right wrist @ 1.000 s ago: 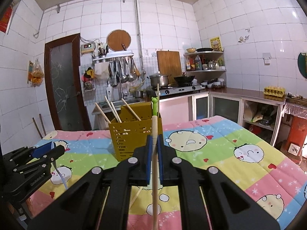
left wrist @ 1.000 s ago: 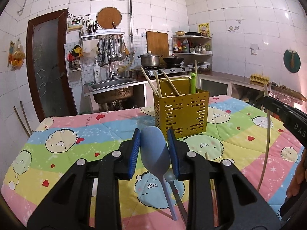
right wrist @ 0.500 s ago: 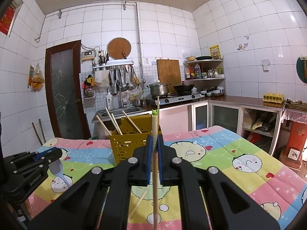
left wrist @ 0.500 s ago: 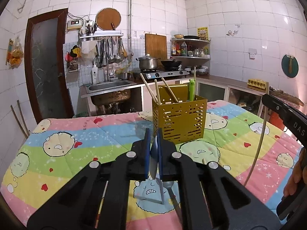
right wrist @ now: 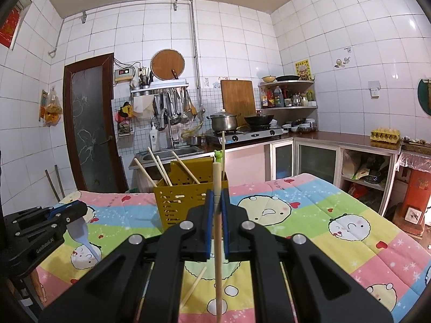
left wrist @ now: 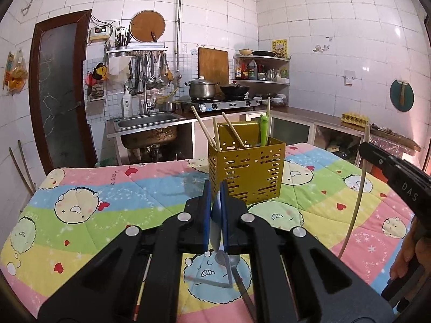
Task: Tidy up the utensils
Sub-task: 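Carry the held spoon and chopstick up and over the yellow holder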
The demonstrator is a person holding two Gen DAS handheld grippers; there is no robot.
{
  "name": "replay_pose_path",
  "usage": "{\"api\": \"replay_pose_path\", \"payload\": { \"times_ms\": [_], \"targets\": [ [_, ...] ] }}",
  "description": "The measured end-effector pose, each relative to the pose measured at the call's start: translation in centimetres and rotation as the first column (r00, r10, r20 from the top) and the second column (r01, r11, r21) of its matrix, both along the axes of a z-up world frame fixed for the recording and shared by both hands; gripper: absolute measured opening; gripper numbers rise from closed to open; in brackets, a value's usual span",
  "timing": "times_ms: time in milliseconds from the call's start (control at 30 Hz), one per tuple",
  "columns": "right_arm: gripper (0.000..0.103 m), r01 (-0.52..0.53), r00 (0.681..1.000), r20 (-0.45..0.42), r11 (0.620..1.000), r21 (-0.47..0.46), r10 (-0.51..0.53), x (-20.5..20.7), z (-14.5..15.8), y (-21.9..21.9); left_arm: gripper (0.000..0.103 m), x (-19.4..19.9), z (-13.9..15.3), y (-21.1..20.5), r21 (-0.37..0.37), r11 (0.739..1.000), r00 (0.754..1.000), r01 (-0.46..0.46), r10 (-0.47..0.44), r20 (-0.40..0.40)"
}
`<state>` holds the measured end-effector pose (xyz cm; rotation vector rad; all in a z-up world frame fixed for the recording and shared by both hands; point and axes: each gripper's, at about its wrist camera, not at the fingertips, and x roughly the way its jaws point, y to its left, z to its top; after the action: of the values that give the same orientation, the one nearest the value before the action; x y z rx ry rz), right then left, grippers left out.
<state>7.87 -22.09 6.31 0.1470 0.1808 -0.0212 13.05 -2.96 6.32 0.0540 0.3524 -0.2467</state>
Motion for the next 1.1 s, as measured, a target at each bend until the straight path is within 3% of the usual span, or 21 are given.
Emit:
{"api": "replay_pose_path", "payload": {
  "times_ms": [500, 833, 1100],
  "targets": [
    [0.006, 0.001, 1.000, -0.001, 1.000, 0.010, -0.001, 2.0, 1.6, -0.5, 0.005, 1.7, 2.8, -0.8, 0.018, 1.000, 1.000, -0.006, 0.006, 0.014],
    [0.006, 0.003, 0.997, 0.073, 0.999, -0.032, -0.001, 6.1, 8.4, -1.0, 0.005, 5.8, 9.1, -2.4, -0.046, 0.997, 0.995, -0.058, 0.062, 0.081],
    [0.002, -0.007, 0.992, 0.126, 0.998, -0.062, 0.015, 11.2, 13.9, -1.6, 0.005, 12.3, 13.5, -5.1, -0.079, 0.993, 0.986, -0.089, 0.099, 0.131]
  ]
}}
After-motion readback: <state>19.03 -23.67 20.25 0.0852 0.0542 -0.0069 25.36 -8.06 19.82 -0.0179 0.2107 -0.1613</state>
